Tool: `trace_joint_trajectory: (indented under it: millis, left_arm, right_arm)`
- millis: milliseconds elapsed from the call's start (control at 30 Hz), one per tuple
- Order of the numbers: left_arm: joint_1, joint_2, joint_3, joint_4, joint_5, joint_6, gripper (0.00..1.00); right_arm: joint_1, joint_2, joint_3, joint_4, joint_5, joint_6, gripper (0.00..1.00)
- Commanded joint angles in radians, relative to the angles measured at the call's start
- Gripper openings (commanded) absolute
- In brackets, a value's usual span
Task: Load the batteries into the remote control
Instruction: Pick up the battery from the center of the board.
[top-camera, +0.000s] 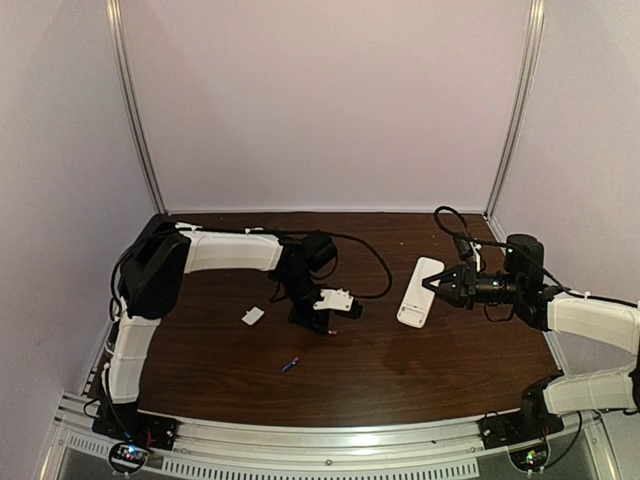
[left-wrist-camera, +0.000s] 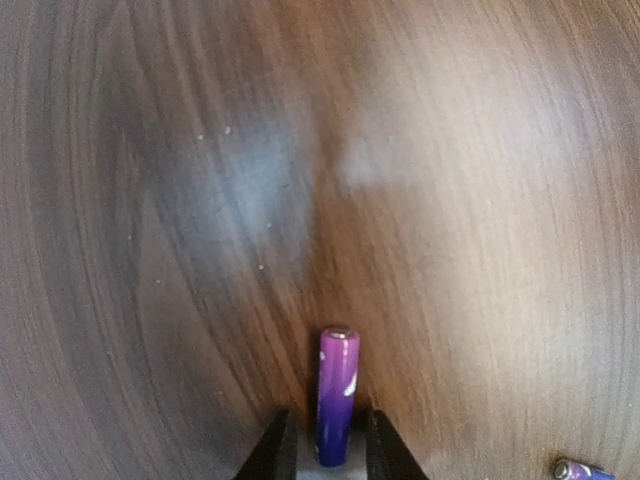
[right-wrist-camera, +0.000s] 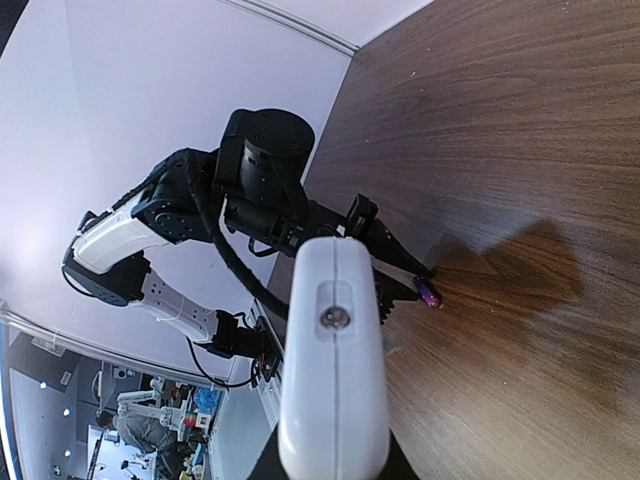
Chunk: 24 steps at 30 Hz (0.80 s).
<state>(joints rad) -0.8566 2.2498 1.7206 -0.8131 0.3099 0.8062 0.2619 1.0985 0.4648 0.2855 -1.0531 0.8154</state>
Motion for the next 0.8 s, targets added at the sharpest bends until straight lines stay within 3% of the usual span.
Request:
trace_joint_trajectory:
  millis: [0, 167, 467, 767]
  left_arm:
    - [-0.012, -0.037, -0.042, 0.014, -0.044, -0.049, 0.27]
    - [-0.028, -0.056, -0.069, 0.060, -0.060, -0.069, 0.24]
    - [-0.067, -0.189, -0.213, 0.196, -0.069, -0.158, 0.00]
    - [-0.202, -0.338, -0.170, 0.110, -0.324, -0.320, 0.00]
  right_arm:
    - [-0.007, -0.017, 0.014, 0.009, -0.013, -0.012, 0.00]
    - [-0.009, -0.023, 0.015, 0.001, -0.013, -0.016, 0.00]
    - [-0.013, -0.029, -0.008, -0.011, -0.002, -0.017, 0.00]
    - [0.060, -0.024, -0.071, 0.093, 0.093, 0.087, 0.00]
